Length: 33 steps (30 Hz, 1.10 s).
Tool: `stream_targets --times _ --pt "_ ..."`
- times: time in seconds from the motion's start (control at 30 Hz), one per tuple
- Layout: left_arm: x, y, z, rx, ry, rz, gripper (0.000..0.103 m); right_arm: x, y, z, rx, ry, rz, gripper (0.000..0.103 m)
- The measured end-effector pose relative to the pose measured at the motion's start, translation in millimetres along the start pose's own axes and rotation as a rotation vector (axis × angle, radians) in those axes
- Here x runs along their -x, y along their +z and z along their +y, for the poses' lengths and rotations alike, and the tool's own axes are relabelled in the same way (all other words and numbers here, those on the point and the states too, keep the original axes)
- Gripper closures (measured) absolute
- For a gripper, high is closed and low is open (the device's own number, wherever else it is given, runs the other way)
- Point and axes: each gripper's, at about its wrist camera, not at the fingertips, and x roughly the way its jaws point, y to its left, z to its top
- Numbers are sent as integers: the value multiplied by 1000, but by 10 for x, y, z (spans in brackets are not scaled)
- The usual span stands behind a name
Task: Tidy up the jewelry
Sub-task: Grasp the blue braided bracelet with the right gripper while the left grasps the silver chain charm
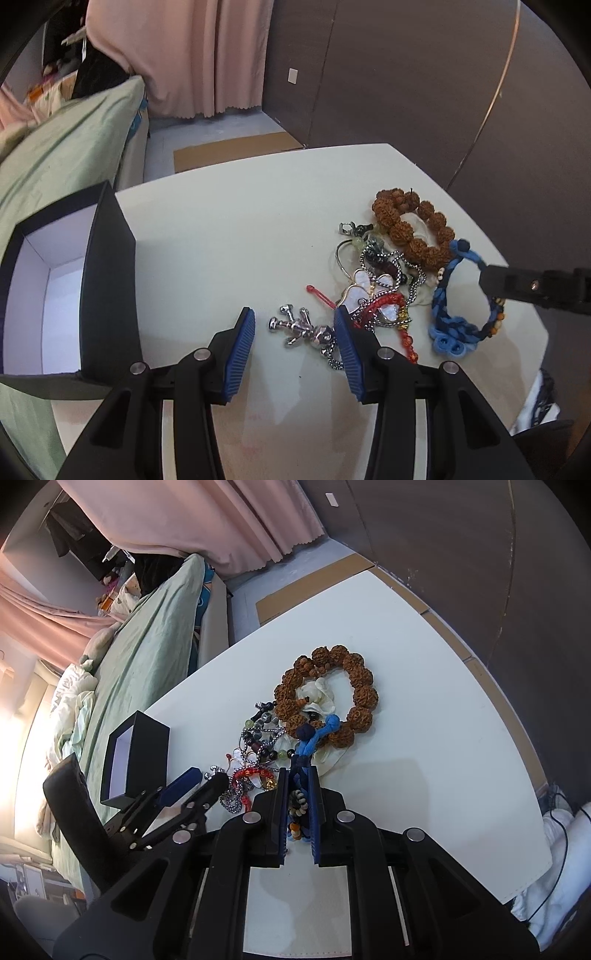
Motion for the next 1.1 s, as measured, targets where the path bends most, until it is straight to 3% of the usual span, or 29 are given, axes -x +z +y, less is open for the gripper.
stream_targets --times 0.17,0.33,0.4,0.63,1.1 --pt "-6 0 -36 -14 -4 2 61 33 9 18 6 2 -4 92" --pt "-23 -20 -141 -61 5 12 70 55 -7 74 19 3 -5 92" --pt "-17 -18 -108 -29 -30 17 88 67 -18 96 22 3 -6 92" --pt "170 16 10 38 -82 7 88 135 -48 204 32 4 -20 92" --pt "1166 183 198 87 -137 -174 88 395 -87 481 48 98 -125 93"
